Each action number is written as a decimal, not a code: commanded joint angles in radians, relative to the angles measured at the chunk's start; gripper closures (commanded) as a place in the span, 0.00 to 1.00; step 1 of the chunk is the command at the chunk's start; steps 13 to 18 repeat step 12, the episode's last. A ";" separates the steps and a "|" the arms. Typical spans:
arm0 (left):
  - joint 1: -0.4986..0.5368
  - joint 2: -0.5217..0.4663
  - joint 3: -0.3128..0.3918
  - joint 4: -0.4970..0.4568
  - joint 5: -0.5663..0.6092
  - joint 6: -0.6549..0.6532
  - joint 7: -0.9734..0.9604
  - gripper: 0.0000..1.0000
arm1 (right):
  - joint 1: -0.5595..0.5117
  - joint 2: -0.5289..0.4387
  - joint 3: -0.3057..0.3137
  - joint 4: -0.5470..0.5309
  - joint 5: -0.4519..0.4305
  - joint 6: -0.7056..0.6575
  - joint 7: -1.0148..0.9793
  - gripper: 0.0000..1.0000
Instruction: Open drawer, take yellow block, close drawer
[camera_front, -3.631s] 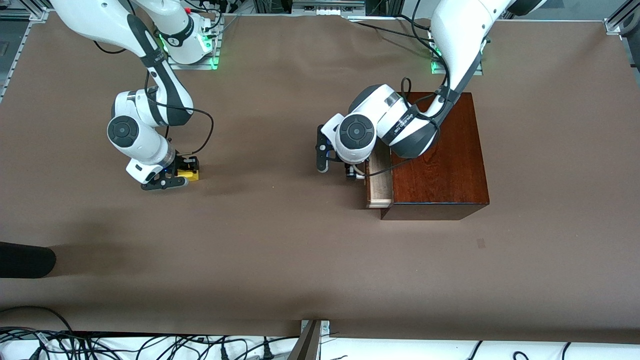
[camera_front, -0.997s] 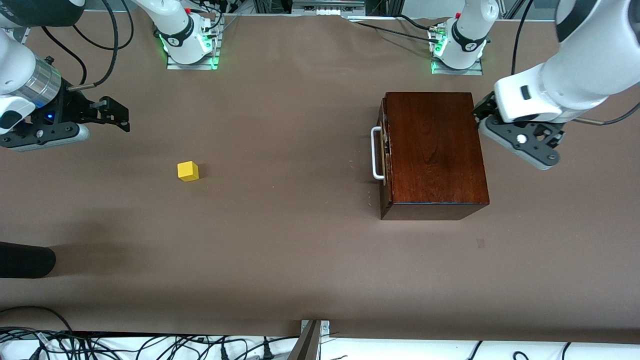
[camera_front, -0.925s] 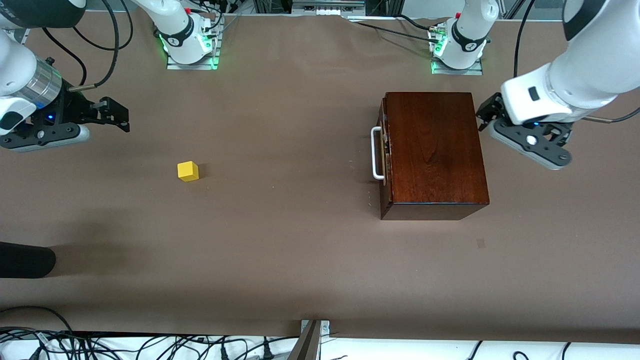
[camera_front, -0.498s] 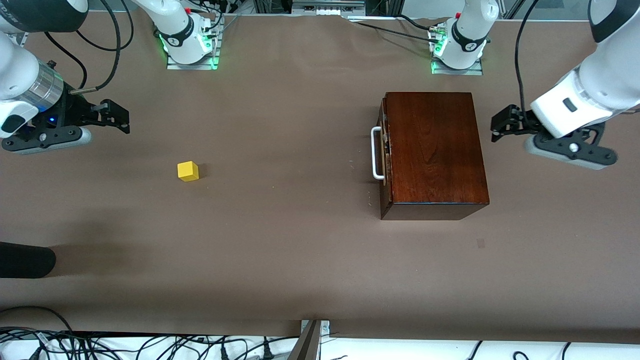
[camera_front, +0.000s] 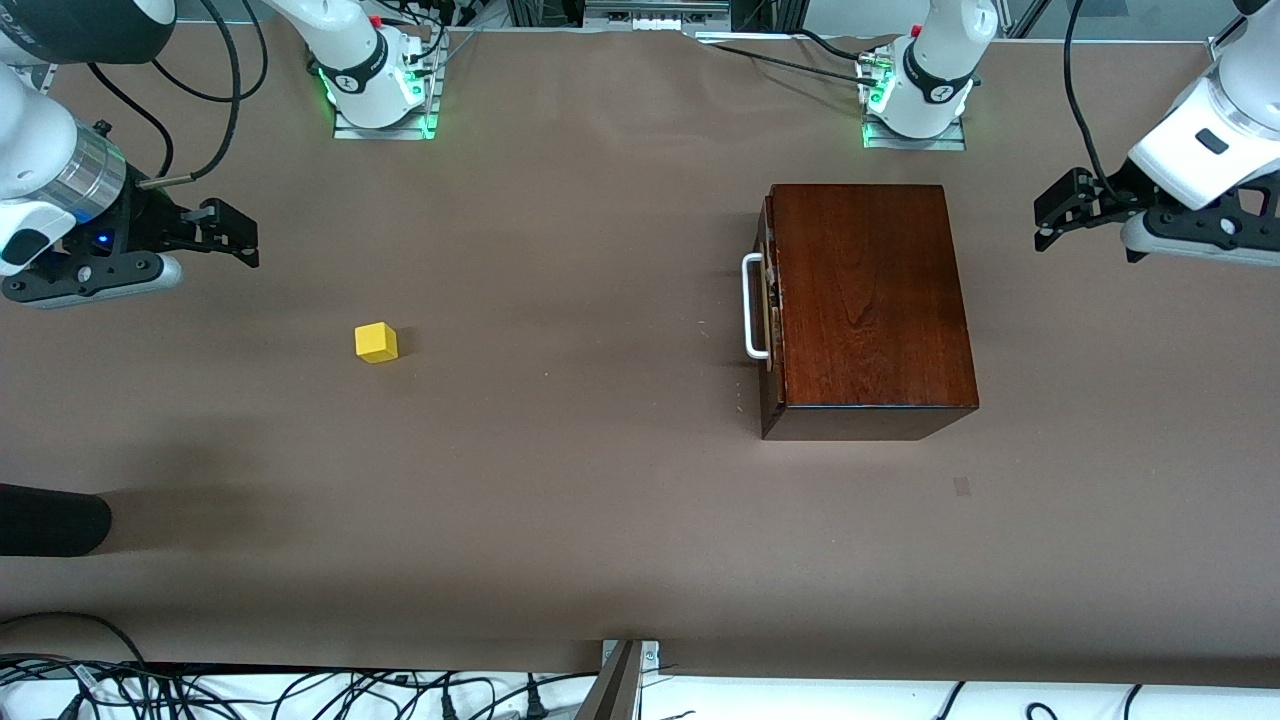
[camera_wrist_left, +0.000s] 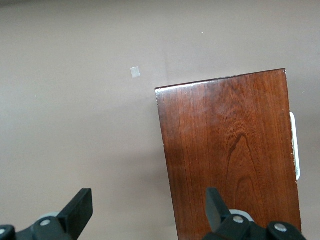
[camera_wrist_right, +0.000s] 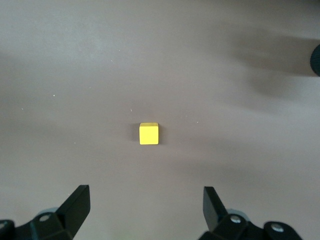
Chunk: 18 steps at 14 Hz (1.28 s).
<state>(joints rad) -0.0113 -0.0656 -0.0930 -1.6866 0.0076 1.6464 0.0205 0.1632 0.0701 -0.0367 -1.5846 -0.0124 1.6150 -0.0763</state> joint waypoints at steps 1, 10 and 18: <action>-0.016 -0.036 0.012 -0.042 -0.012 0.033 -0.014 0.00 | -0.002 0.008 0.009 0.035 -0.008 -0.018 -0.005 0.00; -0.009 0.030 0.015 0.024 -0.008 -0.013 -0.019 0.00 | -0.002 0.010 0.009 0.035 -0.006 -0.020 -0.003 0.00; -0.009 0.030 0.013 0.025 -0.008 -0.014 -0.020 0.00 | -0.002 0.010 0.009 0.035 -0.004 -0.024 -0.003 0.00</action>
